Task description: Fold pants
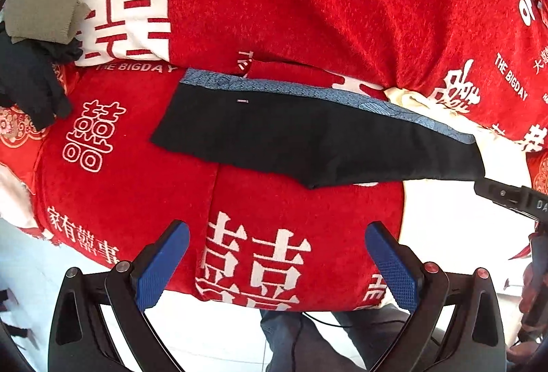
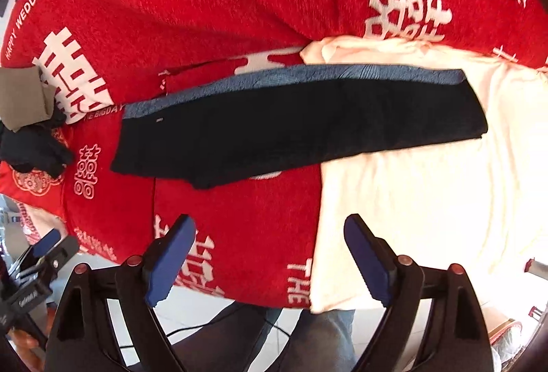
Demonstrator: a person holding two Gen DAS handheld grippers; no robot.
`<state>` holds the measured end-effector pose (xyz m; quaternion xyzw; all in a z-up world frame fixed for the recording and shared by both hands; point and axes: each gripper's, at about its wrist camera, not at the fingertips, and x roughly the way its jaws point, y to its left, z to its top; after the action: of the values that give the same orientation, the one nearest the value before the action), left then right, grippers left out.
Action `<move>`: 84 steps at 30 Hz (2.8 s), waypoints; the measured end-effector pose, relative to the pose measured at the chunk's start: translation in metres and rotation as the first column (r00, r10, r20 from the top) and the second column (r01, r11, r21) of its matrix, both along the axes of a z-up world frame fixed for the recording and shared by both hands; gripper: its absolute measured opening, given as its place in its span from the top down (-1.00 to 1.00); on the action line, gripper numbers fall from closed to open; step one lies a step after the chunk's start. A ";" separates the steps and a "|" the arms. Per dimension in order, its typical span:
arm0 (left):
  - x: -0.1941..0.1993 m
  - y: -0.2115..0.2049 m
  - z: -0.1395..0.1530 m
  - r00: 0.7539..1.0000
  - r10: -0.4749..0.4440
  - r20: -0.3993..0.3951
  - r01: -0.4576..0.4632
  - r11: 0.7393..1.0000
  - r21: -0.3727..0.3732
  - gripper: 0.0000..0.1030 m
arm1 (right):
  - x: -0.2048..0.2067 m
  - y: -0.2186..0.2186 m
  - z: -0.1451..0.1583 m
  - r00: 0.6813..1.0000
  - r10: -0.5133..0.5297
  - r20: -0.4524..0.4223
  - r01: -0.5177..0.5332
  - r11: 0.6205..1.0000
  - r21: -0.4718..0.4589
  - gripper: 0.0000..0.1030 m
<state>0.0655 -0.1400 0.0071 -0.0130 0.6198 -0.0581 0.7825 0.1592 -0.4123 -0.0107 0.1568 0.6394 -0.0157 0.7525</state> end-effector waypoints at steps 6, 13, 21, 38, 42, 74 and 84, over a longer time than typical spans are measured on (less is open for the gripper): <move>0.001 0.001 0.006 1.000 0.019 0.016 -0.019 0.999 0.027 -1.00 | 0.003 -0.003 -0.002 0.999 -0.024 -0.033 0.026 0.999 0.041 -0.92; 0.003 -0.010 0.006 1.000 -0.022 0.012 0.021 0.998 0.059 -1.00 | -0.002 -0.011 -0.004 0.997 -0.069 -0.046 0.071 0.996 0.046 -0.92; 0.004 -0.029 0.013 0.996 -0.079 0.037 0.075 0.992 0.097 -1.00 | -0.017 -0.028 0.000 0.991 -0.134 -0.018 0.134 0.990 0.050 -0.92; 0.004 -0.064 0.006 0.978 -0.210 0.007 0.208 0.972 0.109 -1.00 | -0.043 -0.051 0.001 0.974 -0.226 -0.008 0.227 0.973 0.046 -0.92; 0.005 -0.085 0.004 0.958 -0.287 -0.005 0.286 0.952 0.111 -1.00 | -0.061 -0.067 0.001 0.955 -0.295 -0.008 0.295 0.954 0.050 -0.92; 0.006 -0.144 0.005 0.902 -0.431 0.000 0.428 0.896 0.115 -1.00 | -0.154 -0.114 0.003 0.829 -0.558 0.025 0.556 0.829 0.067 -0.92; 0.035 -0.117 -0.003 0.969 -0.248 -0.004 0.247 0.962 0.113 -1.00 | -0.137 -0.103 -0.012 0.880 -0.474 -0.014 0.474 0.877 0.076 -0.92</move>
<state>0.1010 -0.2570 0.0042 0.1091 0.6147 -0.1203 0.7718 0.0219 -0.5150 -0.0231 0.3374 0.5798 -0.1743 0.7208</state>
